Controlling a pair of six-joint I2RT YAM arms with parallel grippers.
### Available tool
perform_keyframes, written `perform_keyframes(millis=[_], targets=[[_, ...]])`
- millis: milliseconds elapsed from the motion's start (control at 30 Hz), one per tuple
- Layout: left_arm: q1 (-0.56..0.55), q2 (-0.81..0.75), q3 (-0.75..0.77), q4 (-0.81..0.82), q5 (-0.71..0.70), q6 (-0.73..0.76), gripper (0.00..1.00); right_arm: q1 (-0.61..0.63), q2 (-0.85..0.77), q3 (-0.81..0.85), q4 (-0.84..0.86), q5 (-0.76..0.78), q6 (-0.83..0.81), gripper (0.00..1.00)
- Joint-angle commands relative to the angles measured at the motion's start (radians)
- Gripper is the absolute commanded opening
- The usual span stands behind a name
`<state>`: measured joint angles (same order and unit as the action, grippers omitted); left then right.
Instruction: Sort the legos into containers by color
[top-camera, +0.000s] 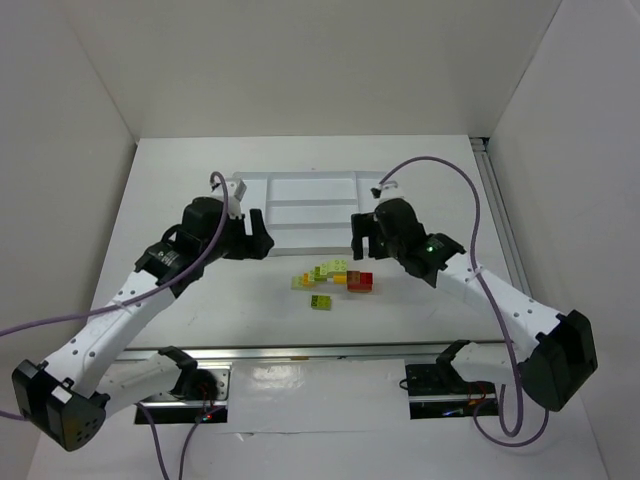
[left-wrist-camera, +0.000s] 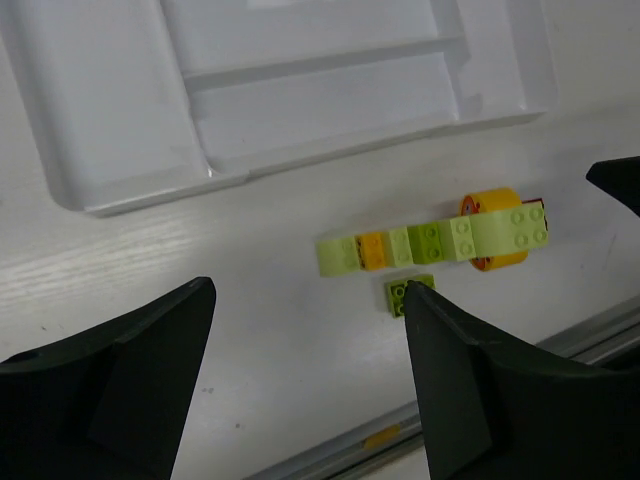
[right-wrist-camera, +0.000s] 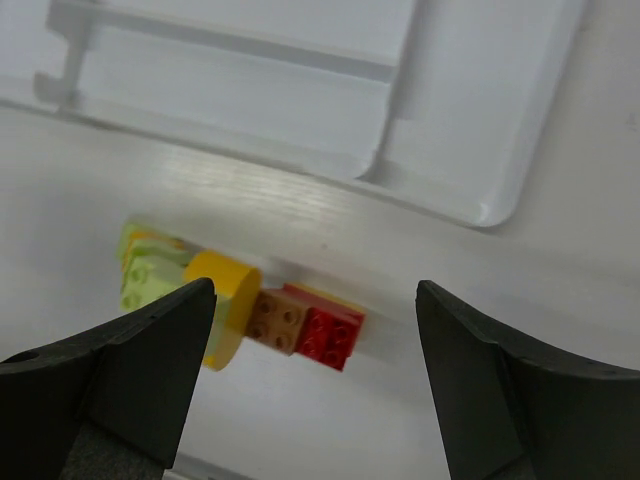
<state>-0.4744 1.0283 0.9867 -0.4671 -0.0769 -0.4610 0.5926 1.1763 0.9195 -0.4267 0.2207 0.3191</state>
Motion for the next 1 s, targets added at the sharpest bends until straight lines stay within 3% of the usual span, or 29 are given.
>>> perform_keyframes(millis=[0,133,300,433,533,733,833,867,967], targets=[[-0.01,-0.046,-0.051,0.002,0.103,-0.05,0.86,0.111,-0.015,0.045,-0.003,-0.032,-0.012,0.88],[-0.038,-0.047,-0.103,-0.045,0.124,-0.102,0.81,0.183,-0.038,0.045,-0.03,0.032,0.044,0.88],[-0.252,-0.085,-0.262,0.063,0.027,-0.313,0.81,0.196,-0.141,0.047,-0.101,0.17,0.159,0.92],[-0.447,0.04,-0.244,0.017,-0.189,-0.476,0.82,0.205,-0.213,0.01,-0.092,0.142,0.163,0.83],[-0.512,0.09,-0.198,0.019,-0.225,-0.437,0.82,0.252,-0.199,-0.01,-0.116,0.095,0.163,0.85],[-0.576,0.291,-0.112,0.093,-0.224,-0.334,0.92,0.277,-0.185,-0.011,-0.162,0.252,0.258,0.98],[-0.576,0.389,-0.071,0.114,-0.236,-0.334,0.94,0.277,-0.204,0.031,-0.22,0.353,0.313,0.98],[-0.567,0.41,-0.059,0.114,-0.236,-0.334,1.0,0.277,-0.222,0.032,-0.251,0.409,0.336,0.98],[-0.567,0.47,-0.022,0.114,-0.236,-0.334,1.0,0.277,-0.291,0.009,-0.242,0.447,0.354,0.98]])
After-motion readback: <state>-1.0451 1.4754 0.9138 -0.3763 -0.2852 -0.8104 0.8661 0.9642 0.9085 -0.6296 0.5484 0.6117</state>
